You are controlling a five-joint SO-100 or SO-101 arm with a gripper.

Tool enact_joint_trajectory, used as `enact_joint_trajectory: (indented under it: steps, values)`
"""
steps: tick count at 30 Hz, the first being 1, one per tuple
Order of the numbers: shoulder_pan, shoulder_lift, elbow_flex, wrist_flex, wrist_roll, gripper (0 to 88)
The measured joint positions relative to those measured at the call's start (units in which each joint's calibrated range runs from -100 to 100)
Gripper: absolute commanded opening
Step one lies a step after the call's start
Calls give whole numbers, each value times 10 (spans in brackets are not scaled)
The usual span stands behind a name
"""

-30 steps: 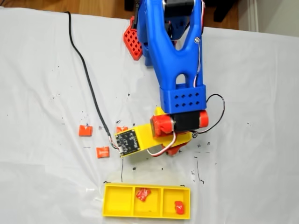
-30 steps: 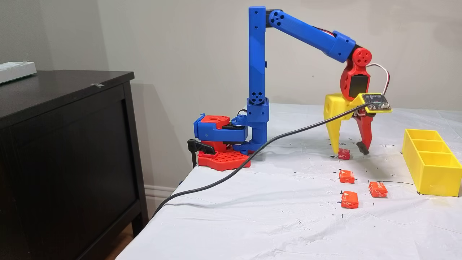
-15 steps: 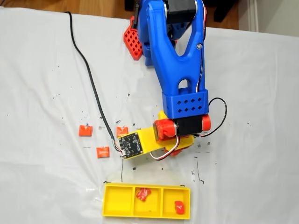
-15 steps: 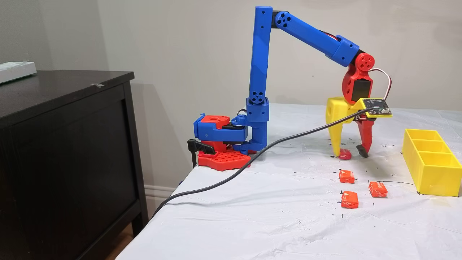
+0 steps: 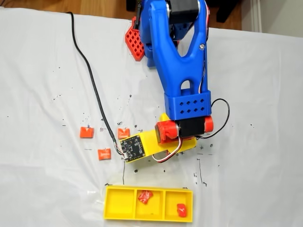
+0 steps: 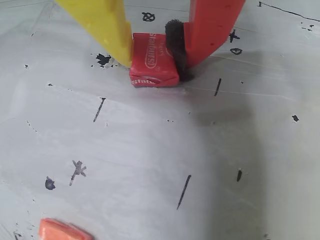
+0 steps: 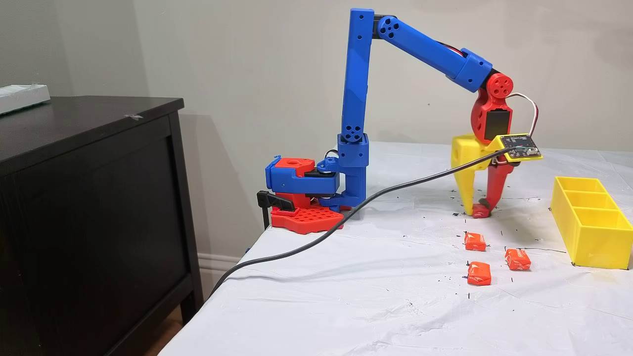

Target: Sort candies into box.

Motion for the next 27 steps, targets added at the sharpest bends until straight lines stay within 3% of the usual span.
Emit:
enact_joint_trajectory:
  steps: [9,18,27]
  values:
    - [46,-92,-67,84,4,2]
    - [112,-93,-222,98,4,2]
    - [173,54,-384,102,16,2]
